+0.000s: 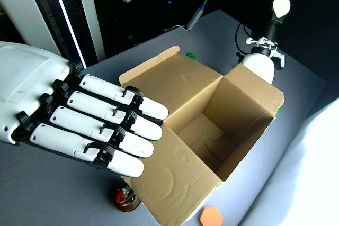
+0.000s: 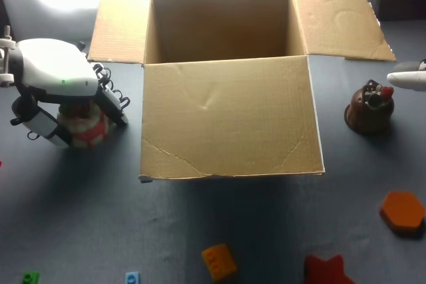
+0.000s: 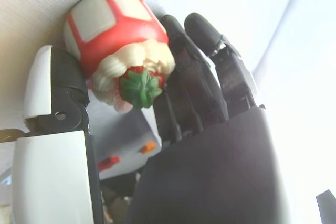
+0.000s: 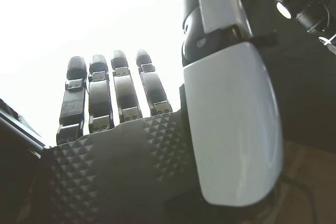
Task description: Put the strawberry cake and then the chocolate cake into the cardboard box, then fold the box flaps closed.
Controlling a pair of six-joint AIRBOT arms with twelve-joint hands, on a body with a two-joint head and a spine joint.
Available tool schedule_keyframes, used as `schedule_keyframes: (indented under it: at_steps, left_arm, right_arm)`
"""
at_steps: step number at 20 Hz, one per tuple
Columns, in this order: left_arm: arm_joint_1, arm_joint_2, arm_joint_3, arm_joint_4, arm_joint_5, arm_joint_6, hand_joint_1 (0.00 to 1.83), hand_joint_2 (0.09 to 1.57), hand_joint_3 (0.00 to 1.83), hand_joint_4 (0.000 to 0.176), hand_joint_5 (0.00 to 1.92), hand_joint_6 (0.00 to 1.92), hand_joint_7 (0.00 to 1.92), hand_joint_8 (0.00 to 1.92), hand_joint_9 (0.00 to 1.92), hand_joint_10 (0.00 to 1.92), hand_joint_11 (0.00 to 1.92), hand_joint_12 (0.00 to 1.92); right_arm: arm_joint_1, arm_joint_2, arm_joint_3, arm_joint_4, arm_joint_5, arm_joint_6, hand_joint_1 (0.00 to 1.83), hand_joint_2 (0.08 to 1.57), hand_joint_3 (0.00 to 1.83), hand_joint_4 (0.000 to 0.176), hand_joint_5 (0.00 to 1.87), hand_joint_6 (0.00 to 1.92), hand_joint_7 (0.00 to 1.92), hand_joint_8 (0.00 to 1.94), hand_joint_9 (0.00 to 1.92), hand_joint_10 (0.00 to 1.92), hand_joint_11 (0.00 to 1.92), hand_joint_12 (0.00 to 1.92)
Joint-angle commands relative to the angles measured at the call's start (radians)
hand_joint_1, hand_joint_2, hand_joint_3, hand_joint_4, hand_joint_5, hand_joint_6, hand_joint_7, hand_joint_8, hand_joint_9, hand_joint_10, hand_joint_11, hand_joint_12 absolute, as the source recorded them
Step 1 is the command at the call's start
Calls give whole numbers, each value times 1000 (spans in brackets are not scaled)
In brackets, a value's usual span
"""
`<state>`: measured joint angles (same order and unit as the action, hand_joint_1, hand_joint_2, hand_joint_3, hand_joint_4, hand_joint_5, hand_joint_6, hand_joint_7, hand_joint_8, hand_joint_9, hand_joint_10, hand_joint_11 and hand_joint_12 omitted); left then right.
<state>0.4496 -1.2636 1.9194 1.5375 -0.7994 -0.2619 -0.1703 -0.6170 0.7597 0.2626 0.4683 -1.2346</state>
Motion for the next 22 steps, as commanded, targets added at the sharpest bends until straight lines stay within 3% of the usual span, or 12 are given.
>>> schedule_keyframes:
  at_steps: [1,4,6,12,15,17,22]
  left_arm:
    - [2,8,3,-25,-7,5,1356,1190,0,0,776,992,803,1308,844,1487,764,1548]
    - [-7,17,-6,-24,-8,5,1359,1179,0,0,775,1037,826,1244,871,1444,768,1498]
    - [-15,32,-22,-17,-9,5,1361,1171,0,0,785,1029,845,1221,884,1417,789,1465]
    - [-77,88,-47,11,-32,-6,1357,1182,1,0,772,1053,817,1274,856,1449,737,1498]
    - [-139,120,-54,64,-47,-40,1360,1176,0,0,767,1086,827,1247,883,1407,753,1503]
    - [-191,148,-61,114,-58,-68,1374,1143,0,0,847,922,898,1174,952,1364,736,1522]
    - [-324,220,-89,244,-82,-145,1372,1134,0,0,859,926,909,1133,977,1339,755,1541]
  right_arm:
    - [17,11,0,7,132,1,831,1050,3,18,20,2,56,2,58,4,0,188]
    - [17,11,0,38,132,1,809,1060,3,28,12,0,34,1,32,2,0,89]
    - [17,11,0,38,129,1,808,1064,4,20,12,2,30,2,36,5,0,73]
    - [17,11,0,38,128,1,827,1055,0,12,40,5,57,3,75,9,0,252]
    - [17,11,0,38,130,1,881,1078,5,26,56,3,56,2,42,2,0,167]
    - [17,11,0,38,130,1,890,1067,0,23,76,7,82,5,69,11,0,188]
    - [17,11,0,38,131,1,973,1068,0,16,38,0,48,1,52,3,1,30]
